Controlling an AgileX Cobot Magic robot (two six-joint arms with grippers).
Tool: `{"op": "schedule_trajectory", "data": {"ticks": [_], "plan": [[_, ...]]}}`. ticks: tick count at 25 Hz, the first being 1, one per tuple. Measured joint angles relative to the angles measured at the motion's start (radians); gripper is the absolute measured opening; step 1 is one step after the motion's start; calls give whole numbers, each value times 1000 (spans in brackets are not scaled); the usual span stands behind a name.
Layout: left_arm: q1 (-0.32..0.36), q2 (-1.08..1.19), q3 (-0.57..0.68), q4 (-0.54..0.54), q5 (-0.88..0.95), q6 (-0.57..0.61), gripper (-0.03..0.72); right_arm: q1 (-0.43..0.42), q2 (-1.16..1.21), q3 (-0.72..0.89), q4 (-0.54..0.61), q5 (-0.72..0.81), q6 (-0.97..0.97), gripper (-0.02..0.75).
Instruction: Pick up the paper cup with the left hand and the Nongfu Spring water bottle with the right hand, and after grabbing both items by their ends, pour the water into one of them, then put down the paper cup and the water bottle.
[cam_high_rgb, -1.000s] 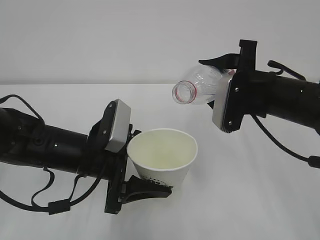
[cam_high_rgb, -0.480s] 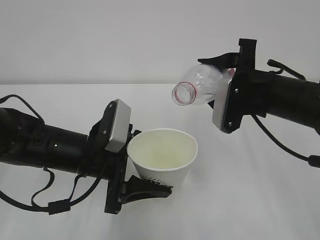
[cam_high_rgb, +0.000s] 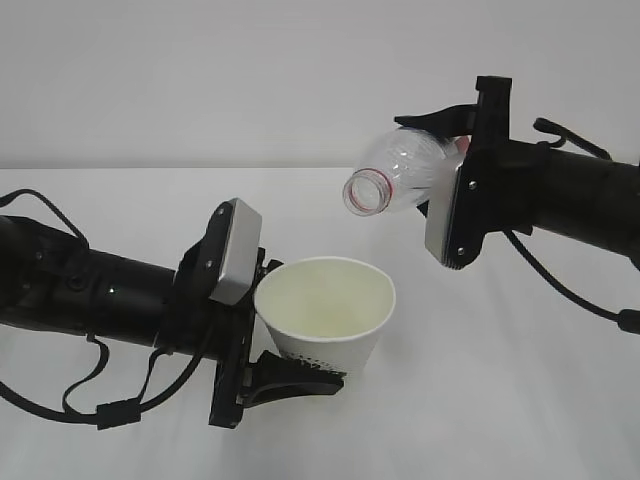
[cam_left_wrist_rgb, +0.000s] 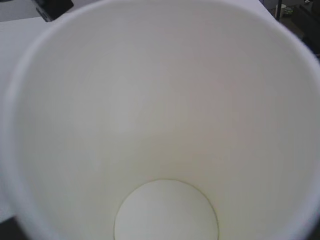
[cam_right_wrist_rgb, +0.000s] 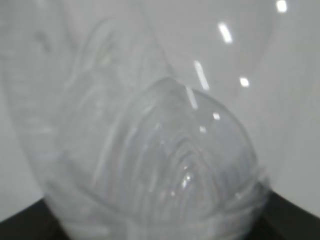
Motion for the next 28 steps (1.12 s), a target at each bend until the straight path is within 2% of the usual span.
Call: {"op": "schedule_trajectory", "data": {"ticks": [28], "plan": [[0, 0, 0, -9, -31, 0, 526, 0, 0, 0, 0, -28, -113, 483]]}}
